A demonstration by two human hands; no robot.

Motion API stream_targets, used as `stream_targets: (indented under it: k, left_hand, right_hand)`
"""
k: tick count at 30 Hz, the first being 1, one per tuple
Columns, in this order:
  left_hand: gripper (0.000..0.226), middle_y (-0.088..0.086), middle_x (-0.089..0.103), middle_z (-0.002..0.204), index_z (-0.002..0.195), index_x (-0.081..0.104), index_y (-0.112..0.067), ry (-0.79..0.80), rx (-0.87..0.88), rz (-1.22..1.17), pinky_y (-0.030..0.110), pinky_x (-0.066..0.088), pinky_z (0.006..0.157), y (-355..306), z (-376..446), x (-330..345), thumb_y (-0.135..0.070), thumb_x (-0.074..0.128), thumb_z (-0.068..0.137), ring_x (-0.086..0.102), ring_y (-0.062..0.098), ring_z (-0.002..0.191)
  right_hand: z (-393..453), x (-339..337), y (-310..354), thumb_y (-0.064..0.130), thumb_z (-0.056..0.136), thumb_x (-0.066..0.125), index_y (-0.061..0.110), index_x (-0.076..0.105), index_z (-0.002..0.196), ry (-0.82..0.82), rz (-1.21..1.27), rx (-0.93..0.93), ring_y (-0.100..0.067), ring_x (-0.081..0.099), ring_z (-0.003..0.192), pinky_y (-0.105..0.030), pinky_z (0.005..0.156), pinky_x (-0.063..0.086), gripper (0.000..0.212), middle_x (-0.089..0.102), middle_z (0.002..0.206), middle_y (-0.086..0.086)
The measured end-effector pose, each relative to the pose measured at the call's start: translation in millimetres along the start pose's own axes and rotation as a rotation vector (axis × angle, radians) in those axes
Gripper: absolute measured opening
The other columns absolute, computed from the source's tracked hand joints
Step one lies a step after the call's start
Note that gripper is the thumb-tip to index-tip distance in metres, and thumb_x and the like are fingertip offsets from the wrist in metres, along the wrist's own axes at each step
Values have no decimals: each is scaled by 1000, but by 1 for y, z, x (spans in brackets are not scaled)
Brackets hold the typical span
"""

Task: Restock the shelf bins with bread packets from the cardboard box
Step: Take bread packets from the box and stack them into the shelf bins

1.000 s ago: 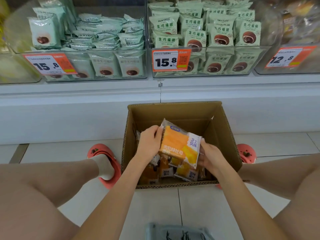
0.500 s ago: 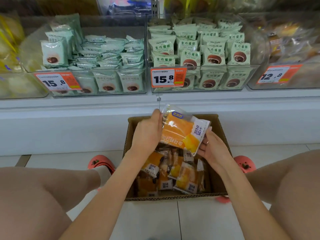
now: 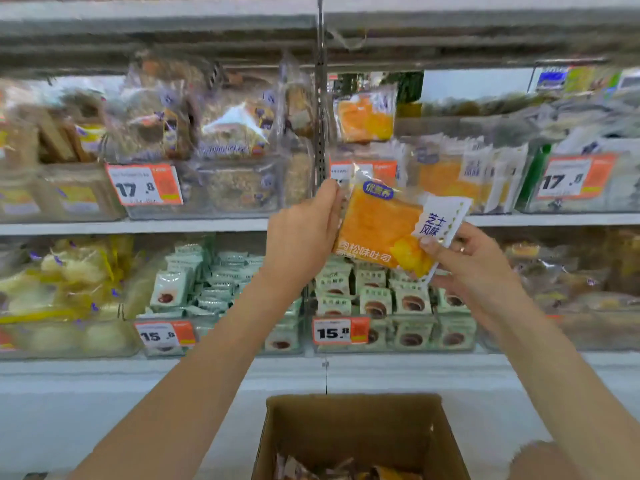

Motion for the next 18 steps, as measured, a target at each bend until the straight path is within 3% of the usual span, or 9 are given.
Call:
stream_targets:
  k: [4, 8, 11, 13, 15, 18]
  left_hand:
    - [39, -4, 42, 54, 91, 50, -9, -73, -87, -9, 24, 12, 42, 12, 73, -4, -36, 23, 101, 39, 23, 45]
    - [46, 8, 55, 68, 83, 54, -8, -70, 3, 37, 31, 34, 51, 17, 106, 32, -37, 22, 99, 54, 30, 64]
    - [57, 8, 65, 81, 106, 62, -7, 87, 40, 181, 39, 46, 74, 18, 102, 86, -50, 27, 93, 61, 29, 76]
    - [61, 8, 68, 86, 112, 64, -11, 162, 90, 248, 50, 40, 96, 20, 95, 113, -57, 31, 89, 64, 29, 80]
    - [56, 8, 68, 87, 105, 67, -11, 75, 138, 254, 52, 34, 104, 21, 93, 119, -55, 36, 88, 64, 28, 82]
    - [48, 6, 68, 87, 94, 69, -10, -96, 174, 198, 47, 33, 106, 21, 90, 114, -46, 39, 89, 64, 28, 85]
  right_hand:
    - [58, -15, 84, 18, 85, 67, 21, 62, 108, -55, -45, -127, -16, 69, 82, -35, 64, 59, 24, 70, 97, 2]
    - [123, -22, 121, 16, 87, 66, 15, 58, 115, -58, -107, -133, -15, 65, 79, -24, 46, 53, 29, 67, 105, -2]
    - [171, -22, 121, 11, 87, 66, 16, 60, 112, -64, -154, -106, -17, 64, 83, -29, 55, 53, 26, 66, 112, -6]
    - [202, -12, 117, 9, 86, 67, 15, 62, 110, -56, -233, -113, -20, 65, 87, -35, 65, 55, 25, 66, 114, -9]
    - [229, 4, 113, 9, 85, 67, 10, 61, 115, -39, -328, -134, -26, 64, 96, -40, 79, 57, 31, 65, 116, -11]
    - [261, 27, 103, 7, 87, 65, 5, 57, 122, -38, -293, -117, -24, 62, 92, -32, 74, 56, 36, 64, 115, -13]
Point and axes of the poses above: each hand's wrist, its own z-axis towards the middle knuckle, its own x-axis out of the palm, y = z × x, the point moved 9 cm from there along z, towards the middle knuckle
